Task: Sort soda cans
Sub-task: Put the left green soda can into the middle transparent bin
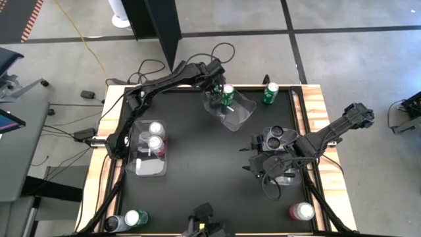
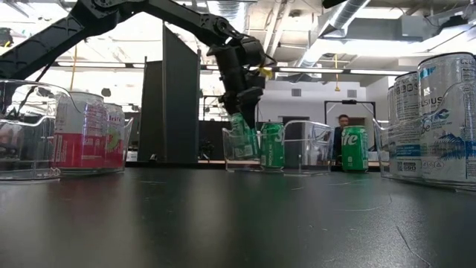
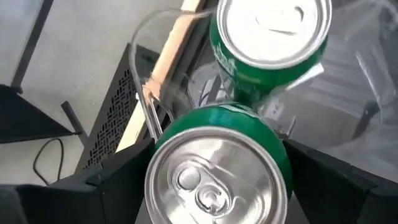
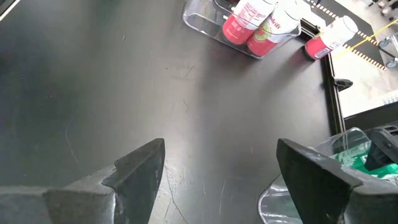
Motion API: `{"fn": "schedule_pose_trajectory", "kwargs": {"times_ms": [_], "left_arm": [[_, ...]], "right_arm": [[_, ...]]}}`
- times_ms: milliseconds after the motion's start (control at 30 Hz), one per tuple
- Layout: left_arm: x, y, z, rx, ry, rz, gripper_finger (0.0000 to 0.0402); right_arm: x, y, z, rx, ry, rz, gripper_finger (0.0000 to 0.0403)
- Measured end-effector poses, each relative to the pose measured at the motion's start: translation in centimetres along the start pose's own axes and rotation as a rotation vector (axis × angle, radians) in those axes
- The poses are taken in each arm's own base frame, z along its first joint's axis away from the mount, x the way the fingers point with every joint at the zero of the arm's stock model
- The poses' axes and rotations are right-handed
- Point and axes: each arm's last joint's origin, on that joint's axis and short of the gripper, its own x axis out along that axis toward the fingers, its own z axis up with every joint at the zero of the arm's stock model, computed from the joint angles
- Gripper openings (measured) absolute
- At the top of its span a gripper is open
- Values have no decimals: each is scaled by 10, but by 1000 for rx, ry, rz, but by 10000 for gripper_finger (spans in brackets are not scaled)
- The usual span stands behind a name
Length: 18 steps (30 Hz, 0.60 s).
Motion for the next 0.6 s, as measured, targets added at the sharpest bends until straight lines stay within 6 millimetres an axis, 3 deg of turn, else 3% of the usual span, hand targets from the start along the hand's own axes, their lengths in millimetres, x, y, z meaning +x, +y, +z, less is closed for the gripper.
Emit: {"fn": "schedule_pose_trajectory", "kwargs": {"times_ms": [333, 600], "left_arm": [[-1, 1, 6, -9, -63, -15, 340], [16, -6, -6, 5, -15, -27, 340]], "right_arm": [[0, 0, 0, -1, 0, 2, 329], [0, 0, 0, -1, 0, 3, 329]]}}
